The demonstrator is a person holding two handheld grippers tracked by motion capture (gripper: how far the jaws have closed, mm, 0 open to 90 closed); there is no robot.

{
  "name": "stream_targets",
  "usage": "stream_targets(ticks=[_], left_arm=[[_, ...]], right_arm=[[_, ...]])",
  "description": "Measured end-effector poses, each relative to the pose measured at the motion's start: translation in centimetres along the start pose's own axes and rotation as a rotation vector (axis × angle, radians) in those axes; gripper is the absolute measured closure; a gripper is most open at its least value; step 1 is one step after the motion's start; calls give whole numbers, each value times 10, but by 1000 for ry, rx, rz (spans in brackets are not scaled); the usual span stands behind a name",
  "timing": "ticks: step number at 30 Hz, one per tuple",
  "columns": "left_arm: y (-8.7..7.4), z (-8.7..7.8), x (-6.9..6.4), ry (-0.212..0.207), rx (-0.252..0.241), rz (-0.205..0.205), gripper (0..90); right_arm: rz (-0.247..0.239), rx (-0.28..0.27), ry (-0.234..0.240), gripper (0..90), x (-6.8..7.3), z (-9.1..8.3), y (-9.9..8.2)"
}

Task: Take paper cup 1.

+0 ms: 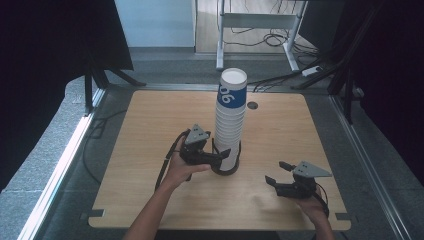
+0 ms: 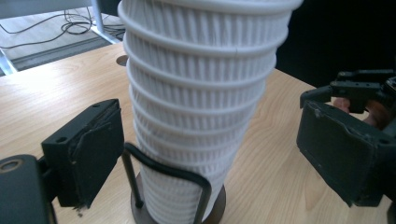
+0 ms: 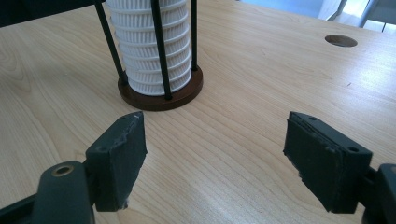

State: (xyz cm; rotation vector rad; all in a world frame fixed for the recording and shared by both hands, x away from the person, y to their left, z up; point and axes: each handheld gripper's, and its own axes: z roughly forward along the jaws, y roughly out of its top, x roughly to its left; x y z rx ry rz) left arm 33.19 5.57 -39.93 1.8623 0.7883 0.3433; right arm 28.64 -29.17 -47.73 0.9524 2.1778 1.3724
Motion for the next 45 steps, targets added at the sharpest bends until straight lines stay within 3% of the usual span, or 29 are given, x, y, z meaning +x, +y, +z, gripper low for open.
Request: stream_targets(ticks=[10, 13, 22, 27, 34, 37, 45], left_arm=[[7, 25, 5, 39, 7, -6, 76], [10, 32, 5, 34, 14, -2, 76], [8, 37, 4, 39, 8, 11, 118], [7, 37, 4, 41, 3, 22, 123], [5, 35, 6, 35, -8, 29, 127], [5, 35, 5, 36, -7, 31, 127], [6, 35, 5, 35, 8, 35, 129]], right_arm=[[-5, 0, 3, 210, 0, 1, 0], [-8, 4, 4, 210, 1, 2, 0], [-9, -1, 14, 210, 3, 3, 1], [7, -35, 41, 206, 5, -1, 8], [12, -38, 58, 192, 7, -1, 23], [23, -78, 54, 169, 5, -1, 38], [-16, -118, 112, 176, 5, -8, 77]])
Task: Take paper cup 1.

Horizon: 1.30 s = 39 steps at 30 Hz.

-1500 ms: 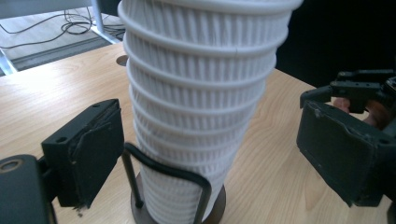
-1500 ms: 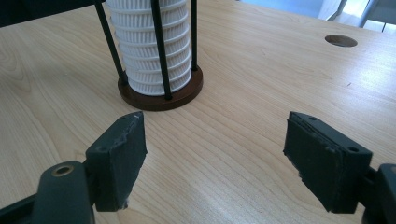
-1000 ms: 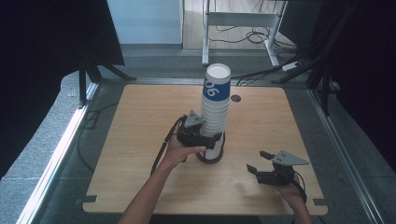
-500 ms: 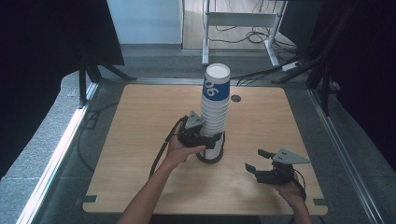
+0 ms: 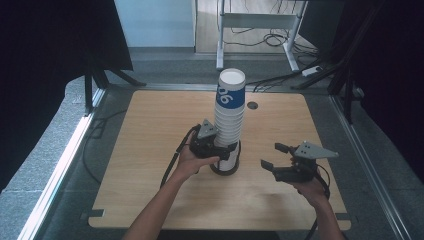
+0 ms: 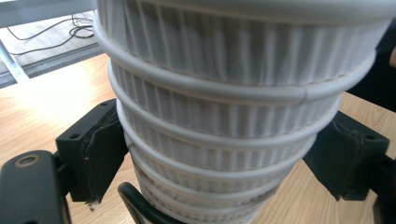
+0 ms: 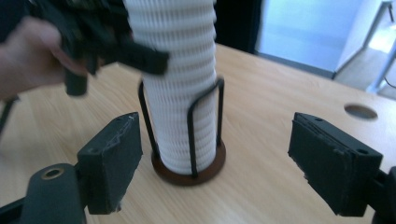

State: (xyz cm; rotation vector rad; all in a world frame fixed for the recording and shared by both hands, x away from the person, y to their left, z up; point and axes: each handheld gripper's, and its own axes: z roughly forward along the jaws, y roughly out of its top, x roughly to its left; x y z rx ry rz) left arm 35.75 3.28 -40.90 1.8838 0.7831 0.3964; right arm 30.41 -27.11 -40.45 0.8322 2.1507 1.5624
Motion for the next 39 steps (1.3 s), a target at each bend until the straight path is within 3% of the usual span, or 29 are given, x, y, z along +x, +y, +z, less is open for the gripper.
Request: stream_targets(ticks=[5, 20, 26, 39], left_arm=[[1, 1, -1, 1, 2, 8, 130], [1, 1, -1, -1, 10, 4, 130], [0, 2, -1, 2, 19, 21, 130], [0, 2, -1, 5, 17, 13, 130]], right_arm=[[-8, -29, 36, 186, -3, -4, 30], [-57, -43, 91, 188, -2, 2, 80], [-65, -54, 129, 180, -1, 6, 98], [-83, -48, 151, 181, 0, 14, 117]])
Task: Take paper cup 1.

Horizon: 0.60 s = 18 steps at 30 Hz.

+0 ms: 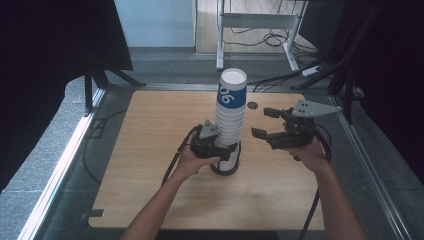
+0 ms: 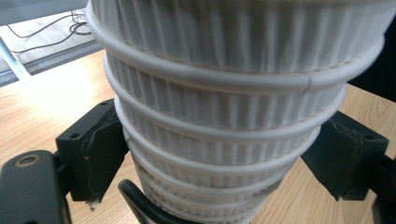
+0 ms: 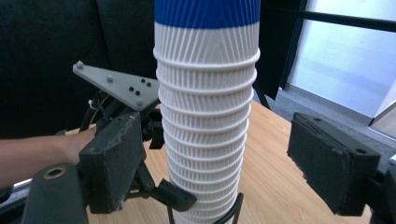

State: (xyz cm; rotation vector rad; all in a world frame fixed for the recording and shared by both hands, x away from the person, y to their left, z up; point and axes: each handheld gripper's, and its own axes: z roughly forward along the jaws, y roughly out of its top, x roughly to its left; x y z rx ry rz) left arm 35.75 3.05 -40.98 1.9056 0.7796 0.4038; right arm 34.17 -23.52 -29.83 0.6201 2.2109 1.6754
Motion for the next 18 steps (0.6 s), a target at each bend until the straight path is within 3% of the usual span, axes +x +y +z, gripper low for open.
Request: stream_targets(ticks=[18], left_arm=[[0, 0, 0, 0, 2, 0, 130]], right_arm=[[-4, -22, 26, 172, -8, 8, 30]])
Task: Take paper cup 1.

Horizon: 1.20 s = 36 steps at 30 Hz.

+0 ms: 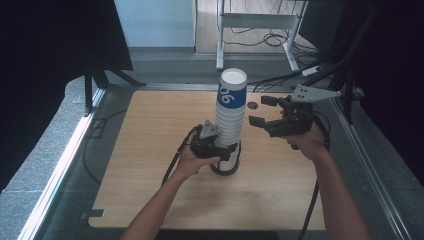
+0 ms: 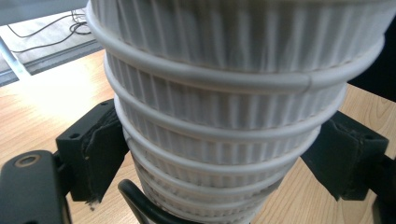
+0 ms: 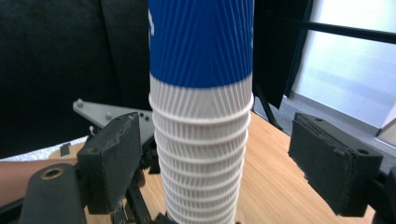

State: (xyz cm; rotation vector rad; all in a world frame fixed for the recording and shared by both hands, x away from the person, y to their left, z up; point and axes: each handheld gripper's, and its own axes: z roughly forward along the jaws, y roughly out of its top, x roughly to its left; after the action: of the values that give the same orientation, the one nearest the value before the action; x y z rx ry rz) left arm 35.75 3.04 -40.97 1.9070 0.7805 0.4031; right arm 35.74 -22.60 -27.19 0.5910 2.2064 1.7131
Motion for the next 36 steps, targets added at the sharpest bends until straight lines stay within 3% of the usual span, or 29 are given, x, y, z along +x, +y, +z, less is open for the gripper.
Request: stream_targets(ticks=[11, 29, 34, 36], left_arm=[[0, 0, 0, 1, 2, -4, 130], [1, 0, -1, 5, 7, -1, 130], [1, 0, -1, 3, 14, 0, 131], [1, 0, -1, 4, 16, 0, 130]], right_arm=[[1, -32, 48, 156, 0, 16, 24], [-14, -22, 52, 112, 1, 46, 63], [-13, -23, 50, 124, 1, 52, 68], [-18, -9, 60, 171, 1, 56, 71]])
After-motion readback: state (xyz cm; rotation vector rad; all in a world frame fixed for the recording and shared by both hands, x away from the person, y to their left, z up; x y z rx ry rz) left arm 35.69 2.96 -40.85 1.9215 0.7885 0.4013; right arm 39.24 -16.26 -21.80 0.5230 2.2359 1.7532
